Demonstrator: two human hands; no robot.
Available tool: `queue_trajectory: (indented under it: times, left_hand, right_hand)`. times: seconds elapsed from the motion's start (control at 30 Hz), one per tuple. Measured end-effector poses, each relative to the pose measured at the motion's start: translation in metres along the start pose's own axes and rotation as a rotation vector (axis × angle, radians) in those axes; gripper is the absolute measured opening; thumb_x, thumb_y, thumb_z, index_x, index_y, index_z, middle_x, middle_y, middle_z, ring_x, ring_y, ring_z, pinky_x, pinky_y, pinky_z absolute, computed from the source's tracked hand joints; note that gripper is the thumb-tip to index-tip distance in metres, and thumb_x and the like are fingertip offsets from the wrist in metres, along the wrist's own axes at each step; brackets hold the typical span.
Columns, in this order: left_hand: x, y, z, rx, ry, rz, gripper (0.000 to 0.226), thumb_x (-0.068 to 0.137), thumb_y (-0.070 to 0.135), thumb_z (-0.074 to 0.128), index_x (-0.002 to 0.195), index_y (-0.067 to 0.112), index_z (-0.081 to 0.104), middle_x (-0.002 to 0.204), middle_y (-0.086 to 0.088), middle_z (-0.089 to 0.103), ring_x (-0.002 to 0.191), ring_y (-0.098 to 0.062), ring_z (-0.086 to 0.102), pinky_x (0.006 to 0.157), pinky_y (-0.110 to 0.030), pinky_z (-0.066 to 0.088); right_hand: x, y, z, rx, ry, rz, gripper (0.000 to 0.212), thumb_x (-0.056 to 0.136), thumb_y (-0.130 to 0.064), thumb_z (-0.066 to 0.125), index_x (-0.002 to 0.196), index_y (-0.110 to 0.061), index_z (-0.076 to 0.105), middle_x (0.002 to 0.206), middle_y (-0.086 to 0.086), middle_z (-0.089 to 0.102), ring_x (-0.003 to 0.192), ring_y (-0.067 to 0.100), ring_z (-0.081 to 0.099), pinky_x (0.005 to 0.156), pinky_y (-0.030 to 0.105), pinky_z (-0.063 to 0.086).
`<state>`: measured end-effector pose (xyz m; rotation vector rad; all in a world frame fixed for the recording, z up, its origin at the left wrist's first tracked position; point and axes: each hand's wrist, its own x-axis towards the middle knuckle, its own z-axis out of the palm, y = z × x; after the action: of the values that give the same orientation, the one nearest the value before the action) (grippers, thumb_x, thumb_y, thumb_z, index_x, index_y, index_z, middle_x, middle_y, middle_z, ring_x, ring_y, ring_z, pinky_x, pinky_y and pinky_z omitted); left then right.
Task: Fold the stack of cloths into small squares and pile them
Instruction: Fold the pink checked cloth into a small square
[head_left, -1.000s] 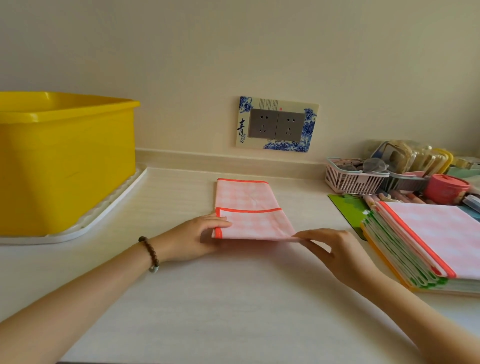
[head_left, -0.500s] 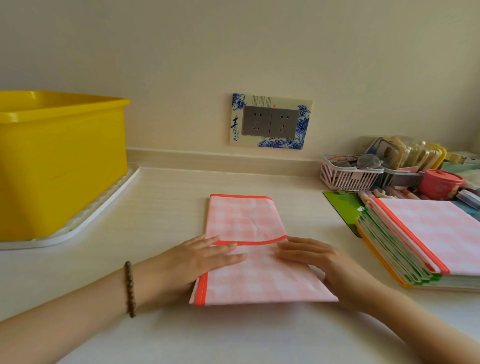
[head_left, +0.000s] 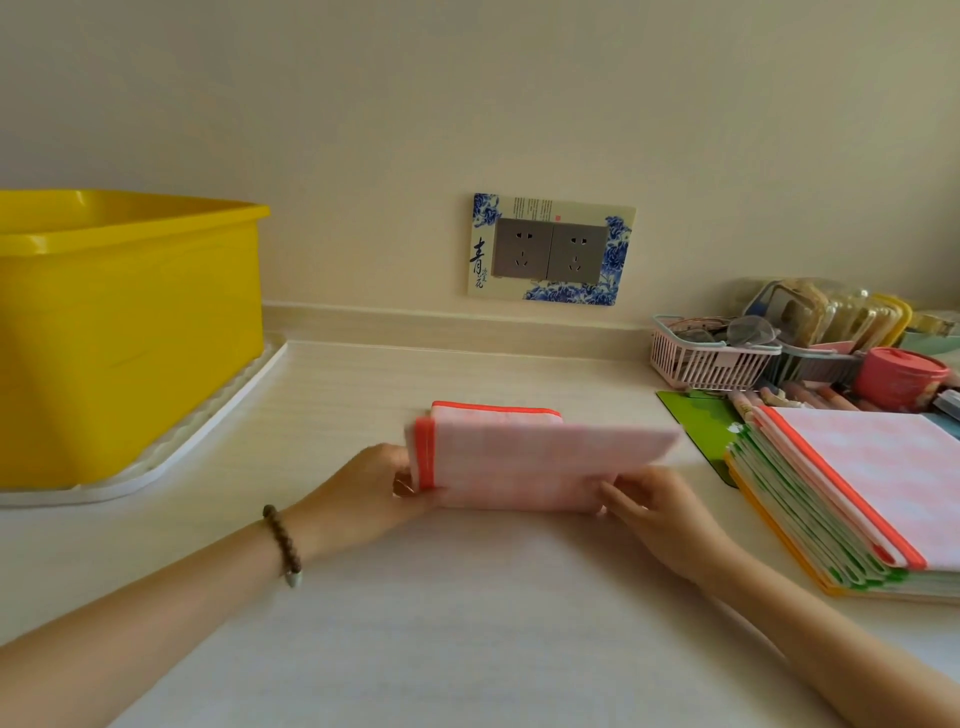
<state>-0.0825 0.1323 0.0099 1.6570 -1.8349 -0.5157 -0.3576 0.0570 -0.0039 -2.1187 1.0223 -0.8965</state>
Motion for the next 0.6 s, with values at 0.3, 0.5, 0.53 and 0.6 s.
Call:
queue_trajectory:
  times: [0.3,0.5,0.53,0.6]
  left_hand:
    - [0.02,-0.023,0.011,-0.05,0.157,-0.097,0.035,0.072,0.036,0.078,0.099,0.016,0.065,0.077,0.005,0.07,0.063,-0.003,0.061,0.067,-0.024,0.05]
    - [0.028,-0.017,0.002,0.245,0.155,-0.158,0.066,0.08,0.053,0.064,0.132,0.022,0.039,0.094,0.005,0.056,0.082,-0.011,0.055,0.072,-0.025,0.044]
    - [0.033,-0.016,0.002,0.245,0.159,-0.149,0.061,0.085,0.05,0.057,0.135,0.022,0.038,0.107,0.003,0.054,0.093,-0.011,0.053,0.079,-0.025,0.043]
    - [0.046,-0.013,0.004,0.19,0.15,-0.126,0.054,0.096,0.041,0.042,0.144,0.018,0.03,0.138,-0.002,0.042,0.124,-0.016,0.042,0.103,-0.028,0.035]
  right_hand:
    - [0.023,0.004,0.01,0.084,0.144,0.201,0.028,0.077,-0.012,0.075,0.099,-0.012,0.058,0.073,0.002,0.067,0.055,0.01,0.056,0.05,0.012,0.044]
    - [0.036,-0.001,0.011,-0.209,0.07,0.279,0.036,0.079,-0.023,0.071,0.107,-0.02,0.048,0.092,-0.003,0.056,0.071,0.011,0.051,0.061,0.025,0.041]
    - [0.039,-0.003,0.013,-0.284,0.076,0.239,0.034,0.082,-0.025,0.068,0.11,-0.021,0.048,0.099,-0.003,0.054,0.075,0.01,0.051,0.064,0.025,0.041]
    - [0.048,-0.011,0.021,-0.363,0.118,0.116,0.032,0.088,-0.026,0.06,0.118,-0.021,0.052,0.117,0.0,0.051,0.091,0.013,0.054,0.078,0.027,0.044]
